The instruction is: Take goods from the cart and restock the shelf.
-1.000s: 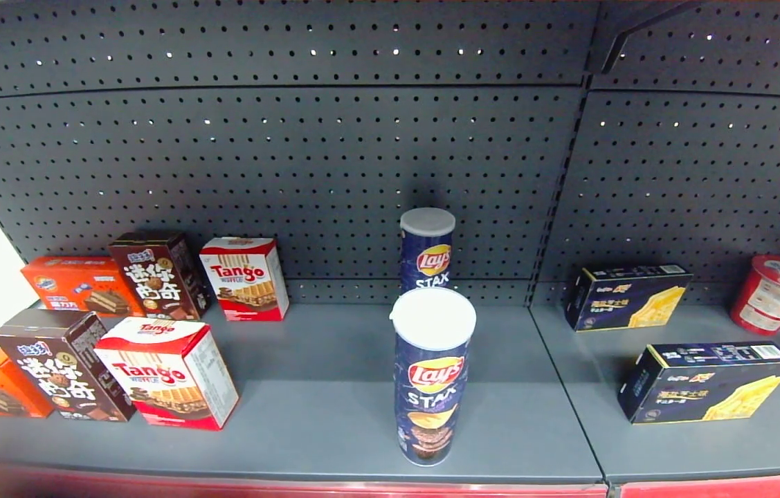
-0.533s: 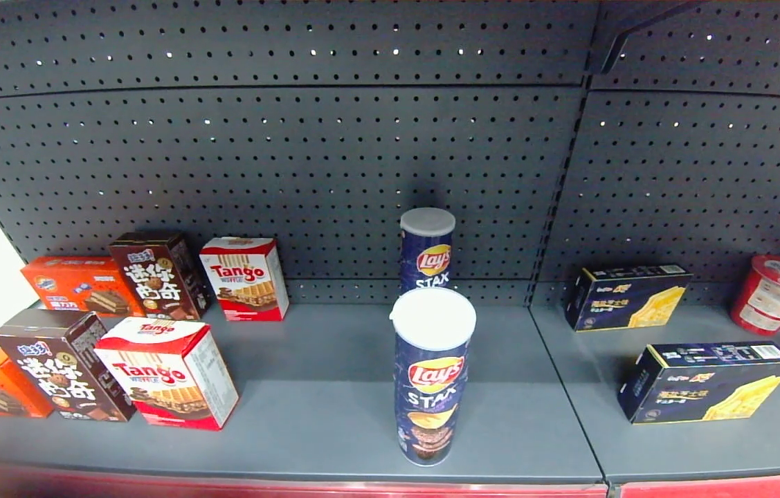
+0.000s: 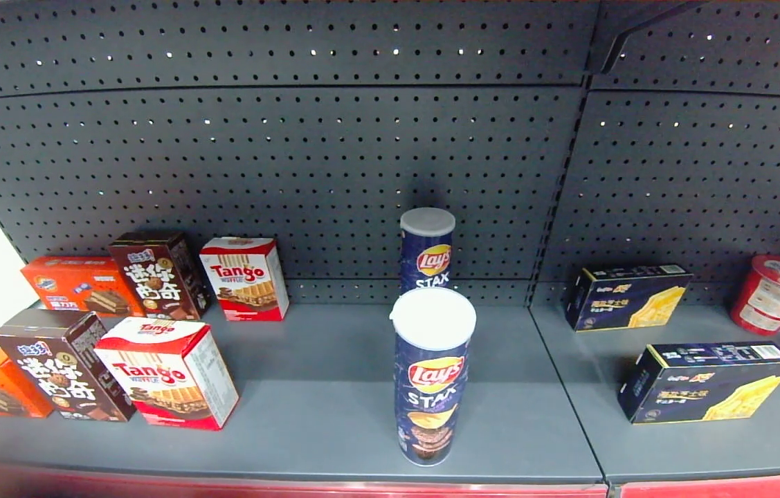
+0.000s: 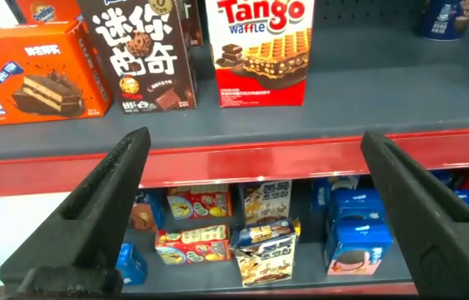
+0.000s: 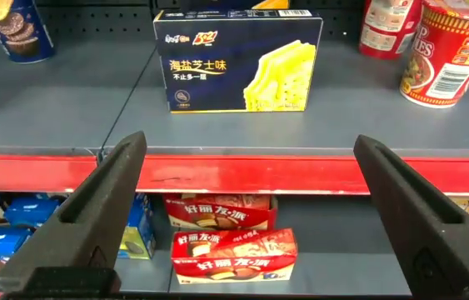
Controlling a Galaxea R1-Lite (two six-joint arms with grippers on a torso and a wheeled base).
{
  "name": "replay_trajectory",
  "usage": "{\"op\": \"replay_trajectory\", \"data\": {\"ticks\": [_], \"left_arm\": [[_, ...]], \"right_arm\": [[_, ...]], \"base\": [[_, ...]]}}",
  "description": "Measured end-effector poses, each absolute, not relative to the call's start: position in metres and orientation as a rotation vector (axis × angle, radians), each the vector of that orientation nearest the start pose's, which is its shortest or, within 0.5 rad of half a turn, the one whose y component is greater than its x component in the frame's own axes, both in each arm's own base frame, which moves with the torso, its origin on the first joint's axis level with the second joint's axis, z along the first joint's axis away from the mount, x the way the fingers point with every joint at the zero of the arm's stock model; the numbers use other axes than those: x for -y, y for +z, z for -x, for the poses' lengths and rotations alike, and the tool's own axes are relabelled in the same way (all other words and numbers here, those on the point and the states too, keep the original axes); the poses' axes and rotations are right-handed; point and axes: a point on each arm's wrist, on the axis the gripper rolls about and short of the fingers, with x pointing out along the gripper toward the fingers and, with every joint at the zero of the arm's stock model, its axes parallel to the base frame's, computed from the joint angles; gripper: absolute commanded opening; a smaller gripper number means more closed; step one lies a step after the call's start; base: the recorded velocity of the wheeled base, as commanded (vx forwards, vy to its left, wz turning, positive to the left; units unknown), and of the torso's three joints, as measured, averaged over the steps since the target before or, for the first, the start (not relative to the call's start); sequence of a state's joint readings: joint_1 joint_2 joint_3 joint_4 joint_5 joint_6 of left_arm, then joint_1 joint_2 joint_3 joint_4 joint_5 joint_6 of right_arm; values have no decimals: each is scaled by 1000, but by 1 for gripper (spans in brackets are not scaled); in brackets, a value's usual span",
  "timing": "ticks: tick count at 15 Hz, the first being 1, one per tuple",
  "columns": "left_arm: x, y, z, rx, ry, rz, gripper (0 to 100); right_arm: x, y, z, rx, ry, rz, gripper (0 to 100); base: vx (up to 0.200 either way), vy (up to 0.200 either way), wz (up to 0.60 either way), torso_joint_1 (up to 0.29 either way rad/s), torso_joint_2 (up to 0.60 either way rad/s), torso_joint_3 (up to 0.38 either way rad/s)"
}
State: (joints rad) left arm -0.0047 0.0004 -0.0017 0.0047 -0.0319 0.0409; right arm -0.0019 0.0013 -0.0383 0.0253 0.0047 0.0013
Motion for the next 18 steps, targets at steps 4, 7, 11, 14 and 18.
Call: {"op": "replay_trajectory", "data": {"ticks": [4,7,11,14,18], "left_arm": [[1,75,23,-3,-37,-41,100],[1,75,23,-3,-37,-41,100],[1,75,23,-3,-35,-39,100],[0,75,23,-3,-30,-35,100],[0,75,23,-3,-30,-38,100]], "right_arm": [[0,83,26,11,6,7,100],[0,84,26,11,7,6,100],[0,83,26,11,7,6,100],[0,83,26,10,7,6,100],[0,83,26,11,7,8,100]], "base": [[0,0,0,0,0,0],[0,0,0,0,0,0],[0,0,0,0,0,0],[133,0,0,3,3,0],[0,0,0,0,0,0]]}}
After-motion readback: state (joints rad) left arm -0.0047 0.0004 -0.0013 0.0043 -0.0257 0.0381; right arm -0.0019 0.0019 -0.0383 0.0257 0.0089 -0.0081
